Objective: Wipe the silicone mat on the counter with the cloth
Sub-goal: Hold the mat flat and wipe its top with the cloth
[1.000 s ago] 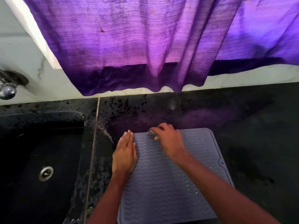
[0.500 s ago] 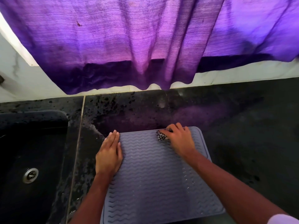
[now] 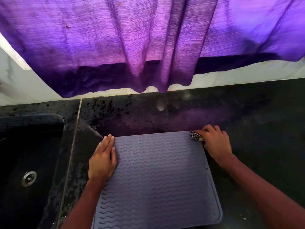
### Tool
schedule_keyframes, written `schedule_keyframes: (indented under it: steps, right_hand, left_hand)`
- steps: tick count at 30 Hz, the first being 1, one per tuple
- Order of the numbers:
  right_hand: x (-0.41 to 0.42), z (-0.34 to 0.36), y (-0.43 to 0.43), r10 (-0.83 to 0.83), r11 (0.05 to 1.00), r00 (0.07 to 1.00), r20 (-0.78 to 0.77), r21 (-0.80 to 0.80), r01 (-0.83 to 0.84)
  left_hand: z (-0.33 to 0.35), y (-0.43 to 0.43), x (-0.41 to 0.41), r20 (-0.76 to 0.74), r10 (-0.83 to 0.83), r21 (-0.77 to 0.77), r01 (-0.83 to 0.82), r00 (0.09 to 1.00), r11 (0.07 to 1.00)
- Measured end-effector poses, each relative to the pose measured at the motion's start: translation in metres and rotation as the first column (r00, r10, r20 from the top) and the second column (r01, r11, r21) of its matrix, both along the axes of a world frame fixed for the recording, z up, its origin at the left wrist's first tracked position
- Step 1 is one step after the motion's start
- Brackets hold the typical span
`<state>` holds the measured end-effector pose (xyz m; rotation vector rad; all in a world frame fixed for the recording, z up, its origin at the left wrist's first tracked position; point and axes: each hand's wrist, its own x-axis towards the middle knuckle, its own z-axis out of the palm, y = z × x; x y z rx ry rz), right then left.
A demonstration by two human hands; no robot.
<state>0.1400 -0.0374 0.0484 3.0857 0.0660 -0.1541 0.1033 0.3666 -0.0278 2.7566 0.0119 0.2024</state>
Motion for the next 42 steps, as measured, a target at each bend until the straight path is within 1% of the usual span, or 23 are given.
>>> schedule_keyframes:
  steps: [2, 5, 7, 9, 11, 12, 14, 16, 18, 19, 20, 25, 31, 37, 39, 42]
  right_hand:
    - [-0.001, 0.005, -0.006, -0.073, 0.992, 0.997, -0.017, 0.103, 0.074]
    - [-0.008, 0.008, -0.021, -0.186, 0.945, 0.982, 0.031, 0.281, 0.17]
    - [-0.012, 0.007, -0.027, -0.222, 0.916, 0.973, 0.059, 0.355, 0.188]
    - [-0.012, 0.008, -0.022, -0.209, 0.902, 0.976, 0.064, 0.399, 0.166]
    - [-0.006, 0.012, -0.011, -0.19, 0.893, 0.98, 0.061, 0.427, 0.146]
    - [-0.001, 0.014, -0.005, -0.172, 0.896, 0.983, 0.058, 0.425, 0.132]
    - [0.009, 0.016, 0.006, -0.125, 0.922, 0.992, 0.031, 0.373, 0.105]
    - [0.015, 0.015, 0.011, -0.087, 0.955, 0.996, -0.025, 0.283, 0.09]
    - [0.015, 0.011, 0.012, -0.073, 0.97, 0.994, -0.08, 0.225, 0.09]
    - [0.013, 0.009, 0.011, -0.073, 0.971, 0.993, -0.094, 0.222, 0.092]
    - [0.012, 0.008, 0.009, -0.072, 0.969, 0.993, -0.099, 0.23, 0.093]
    - [0.006, 0.009, 0.004, -0.077, 0.952, 0.99, -0.119, 0.288, 0.108]
    - [-0.025, 0.016, 0.001, -0.098, 0.954, 0.972, -0.211, 0.258, 0.153]
    - [-0.074, 0.024, -0.001, -0.063, 0.957, 0.955, -0.29, 0.253, 0.14]
    - [-0.078, 0.028, -0.003, -0.058, 0.952, 0.943, -0.327, 0.267, 0.151]
    - [-0.062, 0.036, -0.011, -0.074, 0.939, 0.899, -0.431, 0.273, 0.208]
  left_hand:
    - [-0.003, 0.001, -0.001, 0.011, -0.009, 0.004, 0.009, 1.0, 1.0]
    - [-0.005, -0.005, 0.0, 0.02, 0.037, -0.018, -0.036, 0.999, 0.999]
    - [-0.004, -0.025, 0.003, 0.054, 0.039, -0.002, -0.039, 0.998, 0.999]
    - [0.001, -0.061, 0.005, 0.099, -0.056, -0.01, 0.057, 0.994, 0.998]
    - [0.006, -0.11, 0.008, 0.095, -0.208, -0.097, 0.217, 0.974, 0.971]
    - [0.007, -0.135, 0.011, 0.093, -0.301, -0.13, 0.312, 0.949, 0.941]
    - [0.007, -0.179, 0.018, 0.079, -0.47, -0.159, 0.476, 0.879, 0.865]
    - [0.005, -0.21, 0.028, 0.036, -0.55, -0.196, 0.546, 0.834, 0.815]
    - [0.003, -0.224, 0.035, -0.043, -0.555, -0.239, 0.531, 0.831, 0.813]
    - [0.001, -0.227, 0.036, -0.079, -0.555, -0.24, 0.524, 0.828, 0.817]
    - [-0.002, -0.227, 0.037, -0.083, -0.554, -0.222, 0.526, 0.829, 0.821]
    - [-0.012, -0.231, 0.033, -0.035, -0.535, -0.132, 0.526, 0.844, 0.84]
    - [-0.013, -0.235, 0.031, 0.003, -0.501, -0.047, 0.5, 0.866, 0.865]
    - [-0.014, -0.236, 0.029, -0.008, -0.487, 0.0, 0.487, 0.873, 0.873]
    - [-0.014, -0.236, 0.029, -0.014, -0.484, 0.013, 0.484, 0.875, 0.875]
    - [-0.013, -0.236, 0.029, -0.015, -0.48, 0.029, 0.481, 0.877, 0.876]
